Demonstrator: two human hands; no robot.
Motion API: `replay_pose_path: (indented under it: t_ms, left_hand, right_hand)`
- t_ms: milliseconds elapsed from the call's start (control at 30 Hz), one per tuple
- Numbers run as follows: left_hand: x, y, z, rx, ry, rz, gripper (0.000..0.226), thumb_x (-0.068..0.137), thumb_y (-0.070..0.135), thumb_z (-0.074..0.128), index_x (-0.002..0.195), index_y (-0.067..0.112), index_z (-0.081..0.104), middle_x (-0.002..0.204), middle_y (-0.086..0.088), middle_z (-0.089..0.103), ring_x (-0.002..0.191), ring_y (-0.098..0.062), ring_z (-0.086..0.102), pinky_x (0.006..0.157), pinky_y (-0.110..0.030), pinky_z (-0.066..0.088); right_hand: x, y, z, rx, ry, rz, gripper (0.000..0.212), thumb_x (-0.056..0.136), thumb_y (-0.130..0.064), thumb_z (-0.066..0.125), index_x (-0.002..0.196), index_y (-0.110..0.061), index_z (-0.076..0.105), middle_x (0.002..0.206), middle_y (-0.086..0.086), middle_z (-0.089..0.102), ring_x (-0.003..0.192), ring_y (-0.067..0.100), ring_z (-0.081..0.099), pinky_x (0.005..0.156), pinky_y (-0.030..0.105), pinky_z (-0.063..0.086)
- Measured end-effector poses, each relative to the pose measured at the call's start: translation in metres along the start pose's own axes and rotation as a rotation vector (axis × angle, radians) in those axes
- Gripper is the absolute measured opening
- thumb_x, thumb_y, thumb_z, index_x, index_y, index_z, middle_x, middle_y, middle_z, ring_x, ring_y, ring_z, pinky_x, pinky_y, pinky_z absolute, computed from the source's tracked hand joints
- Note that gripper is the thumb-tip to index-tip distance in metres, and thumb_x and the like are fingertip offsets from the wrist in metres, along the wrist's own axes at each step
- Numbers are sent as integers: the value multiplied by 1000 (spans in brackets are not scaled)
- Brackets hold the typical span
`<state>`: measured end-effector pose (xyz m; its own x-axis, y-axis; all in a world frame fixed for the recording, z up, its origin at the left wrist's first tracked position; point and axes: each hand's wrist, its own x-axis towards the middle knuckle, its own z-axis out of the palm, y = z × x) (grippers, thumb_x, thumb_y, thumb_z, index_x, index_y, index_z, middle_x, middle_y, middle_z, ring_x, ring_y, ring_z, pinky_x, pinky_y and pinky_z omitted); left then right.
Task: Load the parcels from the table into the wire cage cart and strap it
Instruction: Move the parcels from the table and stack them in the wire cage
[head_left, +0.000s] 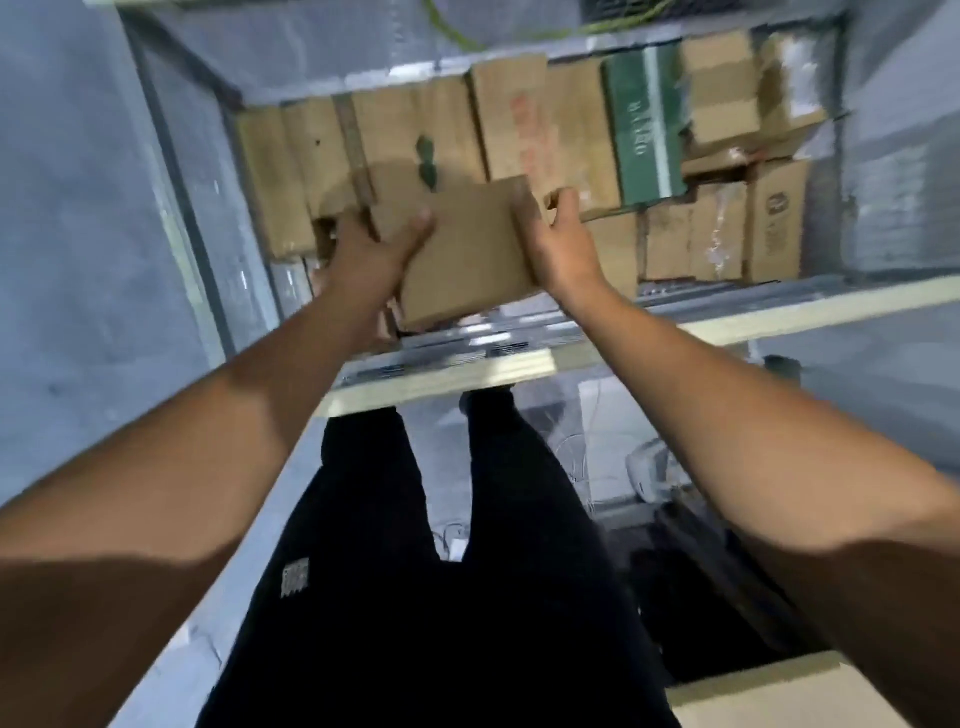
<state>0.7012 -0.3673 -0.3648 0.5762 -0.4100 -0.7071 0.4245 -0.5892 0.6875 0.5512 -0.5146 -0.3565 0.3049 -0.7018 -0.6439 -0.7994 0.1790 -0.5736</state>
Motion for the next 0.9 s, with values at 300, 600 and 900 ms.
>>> replay_pose_path:
  t_ms: [300,600,900]
  left_hand:
    - [104,-119,15,138,117,-168,75,86,63,73,136,10,58,130,-8,69,118,-26,67,104,-48,54]
    - [162,-183,17,349,116,-125,79,85,67,71,142,20,42,128,1,62,109,-17,60,93,-29,45]
    - [194,-215,9,403,74,-130,92,87,62,71,152,11,32,145,-6,57,128,-24,58,107,-35,48]
  right_hand:
    - [104,87,115,-264,-154,-2,70,93,-73,41,132,-14,48,117,11,71,101,33,69,75,32,44]
    - [152,140,153,-244,-319,-68,69,94,-66,60,138,-16,41,134,9,62,113,21,58,91,28,39]
    - [167,149,178,-331,-367,-12,67,97,-58,62,135,-8,40,124,11,63,116,31,61,99,39,48]
